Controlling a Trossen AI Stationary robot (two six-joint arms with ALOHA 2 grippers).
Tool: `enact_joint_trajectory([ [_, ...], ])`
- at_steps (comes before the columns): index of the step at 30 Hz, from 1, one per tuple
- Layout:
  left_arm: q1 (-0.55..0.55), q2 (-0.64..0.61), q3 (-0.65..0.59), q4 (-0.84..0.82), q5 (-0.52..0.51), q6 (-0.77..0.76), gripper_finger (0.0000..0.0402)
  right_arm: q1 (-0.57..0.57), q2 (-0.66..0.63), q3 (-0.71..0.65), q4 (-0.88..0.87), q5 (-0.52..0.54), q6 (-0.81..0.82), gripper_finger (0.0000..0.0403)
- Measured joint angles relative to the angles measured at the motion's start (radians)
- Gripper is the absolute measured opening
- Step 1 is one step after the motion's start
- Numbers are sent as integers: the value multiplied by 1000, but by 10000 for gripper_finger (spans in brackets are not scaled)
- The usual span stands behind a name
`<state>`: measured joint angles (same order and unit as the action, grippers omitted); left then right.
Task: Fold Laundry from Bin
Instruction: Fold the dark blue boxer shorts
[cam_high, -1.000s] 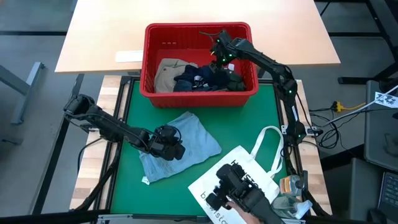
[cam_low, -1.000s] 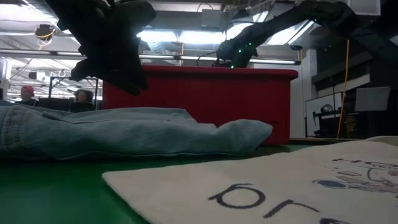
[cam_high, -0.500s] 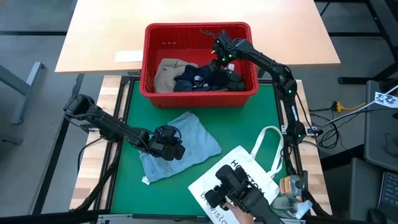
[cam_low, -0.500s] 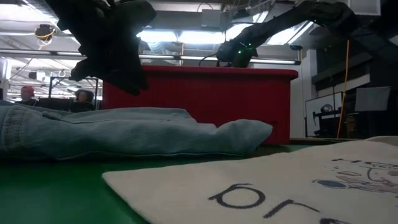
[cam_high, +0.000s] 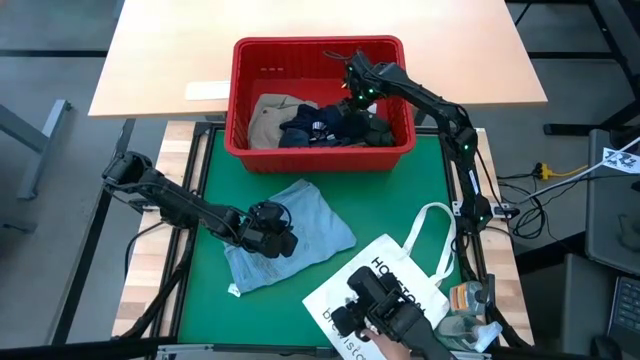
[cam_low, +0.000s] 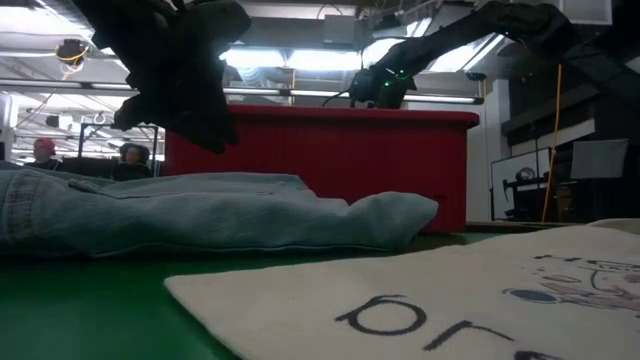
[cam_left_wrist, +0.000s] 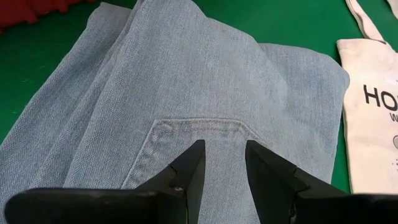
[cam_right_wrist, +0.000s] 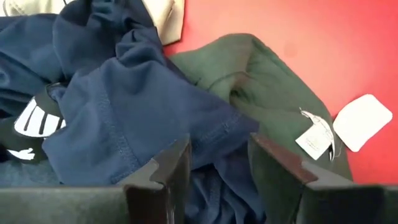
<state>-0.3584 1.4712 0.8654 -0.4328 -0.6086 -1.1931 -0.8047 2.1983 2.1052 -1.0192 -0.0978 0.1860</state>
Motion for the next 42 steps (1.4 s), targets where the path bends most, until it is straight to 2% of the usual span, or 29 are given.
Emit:
enact_joint_trajectory([
  [14, 0, 0, 0, 0, 0, 0, 110, 6, 73, 0, 76, -26, -28, 153],
  [17, 0, 0, 0, 0, 0, 0, 110, 7, 79, 0, 75, -27, -38, 119],
  [21, 0, 0, 0, 0, 0, 1, 110, 7, 79, 4, 79, -27, -66, 37],
  [23, 0, 0, 0, 0, -2, 1, 110, 6, 79, 13, 76, -29, -85, 12],
  [28, 0, 0, 0, 0, -2, 1, 110, 6, 79, 78, 64, -115, -88, 29],
  [34, 0, 0, 0, 0, -3, 1, 110, 13, 79, 245, -3, -203, -89, 6],
  [38, 0, 0, 0, 0, -4, 1, 110, 26, 16, 224, 43, -258, -87, 14],
  [42, 0, 0, 0, -1, -10, 1, 110, 44, -47, 224, 41, -314, -87, 6],
])
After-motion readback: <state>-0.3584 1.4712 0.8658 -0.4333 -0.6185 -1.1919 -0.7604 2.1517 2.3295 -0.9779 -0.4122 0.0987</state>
